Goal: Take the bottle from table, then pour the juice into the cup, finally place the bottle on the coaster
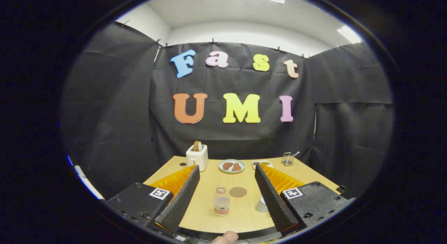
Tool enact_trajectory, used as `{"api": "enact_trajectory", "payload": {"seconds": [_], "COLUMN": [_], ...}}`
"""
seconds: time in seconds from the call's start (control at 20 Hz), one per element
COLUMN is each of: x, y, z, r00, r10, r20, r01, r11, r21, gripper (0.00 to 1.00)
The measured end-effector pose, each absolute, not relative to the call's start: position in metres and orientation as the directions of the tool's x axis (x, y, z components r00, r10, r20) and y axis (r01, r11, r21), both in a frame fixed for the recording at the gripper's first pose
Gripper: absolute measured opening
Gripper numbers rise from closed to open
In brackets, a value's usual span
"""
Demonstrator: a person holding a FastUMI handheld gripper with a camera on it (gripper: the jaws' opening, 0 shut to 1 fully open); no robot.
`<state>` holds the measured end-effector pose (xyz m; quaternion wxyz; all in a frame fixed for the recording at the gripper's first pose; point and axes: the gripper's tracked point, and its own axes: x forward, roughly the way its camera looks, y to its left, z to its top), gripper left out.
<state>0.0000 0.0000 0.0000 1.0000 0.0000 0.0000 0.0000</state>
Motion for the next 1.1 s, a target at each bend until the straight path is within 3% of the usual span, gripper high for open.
{"api": "enact_trajectory", "payload": {"seconds": [1.1], "x": [-0.005], "y": [0.005], "z": [-0.010], "r00": [0.998], "r10": [-0.033], "r20": [0.050], "r01": [0.034], "r11": [0.999], "r21": [-0.005], "gripper": [1.00]}}
